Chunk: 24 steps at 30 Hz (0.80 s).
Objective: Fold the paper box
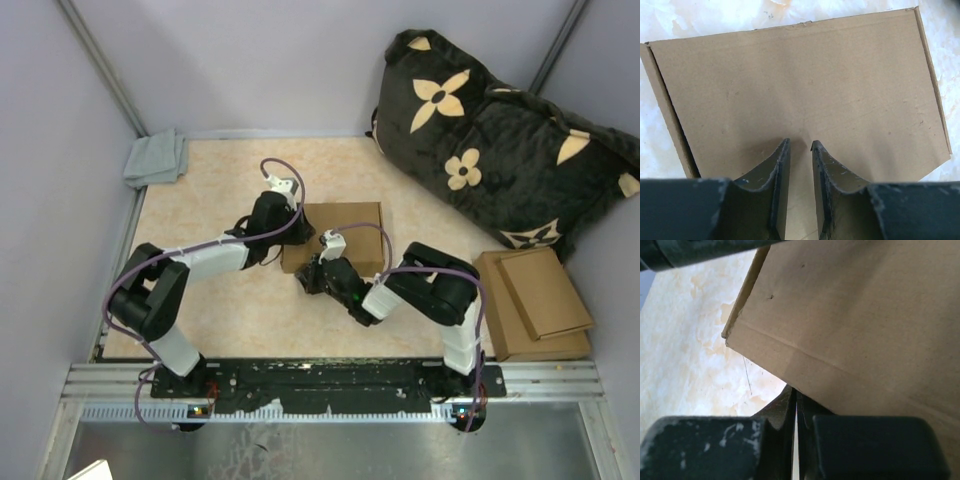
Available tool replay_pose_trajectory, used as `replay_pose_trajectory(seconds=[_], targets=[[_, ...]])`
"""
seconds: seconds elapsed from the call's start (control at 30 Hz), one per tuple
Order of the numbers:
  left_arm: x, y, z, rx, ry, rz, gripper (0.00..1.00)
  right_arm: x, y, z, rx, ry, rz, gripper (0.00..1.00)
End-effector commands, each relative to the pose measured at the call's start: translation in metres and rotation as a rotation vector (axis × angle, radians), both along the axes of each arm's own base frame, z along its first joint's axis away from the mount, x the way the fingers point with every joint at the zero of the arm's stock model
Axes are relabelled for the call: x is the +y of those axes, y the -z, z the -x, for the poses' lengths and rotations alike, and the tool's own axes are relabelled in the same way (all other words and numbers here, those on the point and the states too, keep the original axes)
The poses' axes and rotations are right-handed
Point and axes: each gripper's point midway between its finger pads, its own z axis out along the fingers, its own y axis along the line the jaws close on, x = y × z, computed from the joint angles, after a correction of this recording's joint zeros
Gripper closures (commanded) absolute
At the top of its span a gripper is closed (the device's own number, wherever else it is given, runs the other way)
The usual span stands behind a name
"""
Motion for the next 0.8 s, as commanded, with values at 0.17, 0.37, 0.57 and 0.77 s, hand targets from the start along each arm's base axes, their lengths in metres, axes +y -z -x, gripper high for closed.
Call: replay_pose_trajectory(seconds=[0.17, 0.37, 0.57, 0.77], targets=[[0.019, 0.058, 0.064, 0.234, 0.073, -0.119, 0.7, -0.001, -0.063, -0.02, -0.176, 0.089, -0.189, 1.0], [0.021, 0.013, 0.047, 0.139, 0.026, -0.107, 0.61, -0.027, -0.088, 0.033, -0.135, -0.085, -0.138, 1.0], [0.006, -0.046, 0.027, 0.046, 0.024, -0.041, 0.51, -0.086, -0.065, 0.069, -0.029, -0.09, 0.083, 1.0], [-0.031, -0.059, 0.023, 0.039, 0.098, 0.024, 0.5, -0.177, -0.03, 0.055, 0.016, 0.261, 0.277, 1.0]])
